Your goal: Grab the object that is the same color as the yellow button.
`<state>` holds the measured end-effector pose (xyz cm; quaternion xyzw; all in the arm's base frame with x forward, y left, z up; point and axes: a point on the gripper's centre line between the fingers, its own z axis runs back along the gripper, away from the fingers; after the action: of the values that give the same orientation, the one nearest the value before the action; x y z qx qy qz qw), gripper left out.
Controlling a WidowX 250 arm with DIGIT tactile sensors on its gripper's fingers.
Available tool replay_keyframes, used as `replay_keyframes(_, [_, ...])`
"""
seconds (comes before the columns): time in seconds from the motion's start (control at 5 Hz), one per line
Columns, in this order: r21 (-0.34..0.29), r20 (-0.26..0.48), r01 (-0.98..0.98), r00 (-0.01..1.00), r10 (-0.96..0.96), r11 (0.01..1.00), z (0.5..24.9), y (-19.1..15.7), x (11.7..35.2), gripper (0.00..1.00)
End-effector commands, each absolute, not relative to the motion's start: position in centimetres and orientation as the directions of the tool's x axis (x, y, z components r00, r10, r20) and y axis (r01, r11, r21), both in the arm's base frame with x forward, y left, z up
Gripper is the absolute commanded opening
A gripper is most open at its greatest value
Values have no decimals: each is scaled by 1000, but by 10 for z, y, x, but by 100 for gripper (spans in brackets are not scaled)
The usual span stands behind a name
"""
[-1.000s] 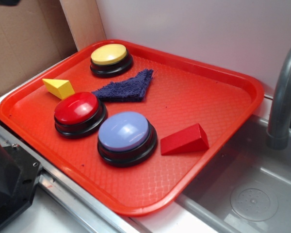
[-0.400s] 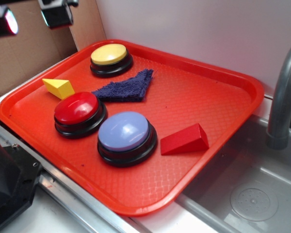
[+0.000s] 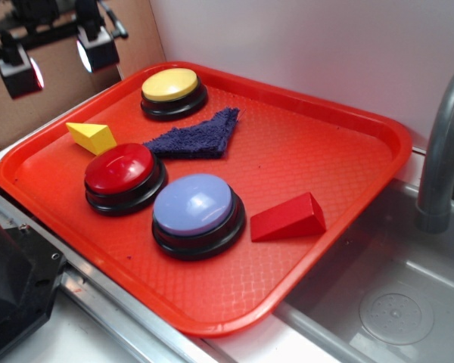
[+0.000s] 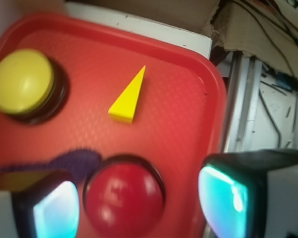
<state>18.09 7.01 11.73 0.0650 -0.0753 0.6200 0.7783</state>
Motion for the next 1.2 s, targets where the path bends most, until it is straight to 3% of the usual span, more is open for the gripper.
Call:
replay_keyframes(0.0, [-22,272,-998,53,961,61,81,103,184,100])
replay_keyframes(0.4, [-72,272,-997,-14,962,5,52,120,191,100])
replay_keyframes(0.8, [-67,264,-998,-27,964,-10,31,129,197,100])
replay_keyframes(1.0, [-68,270,-997,-37,962,-19,25,131,196,35])
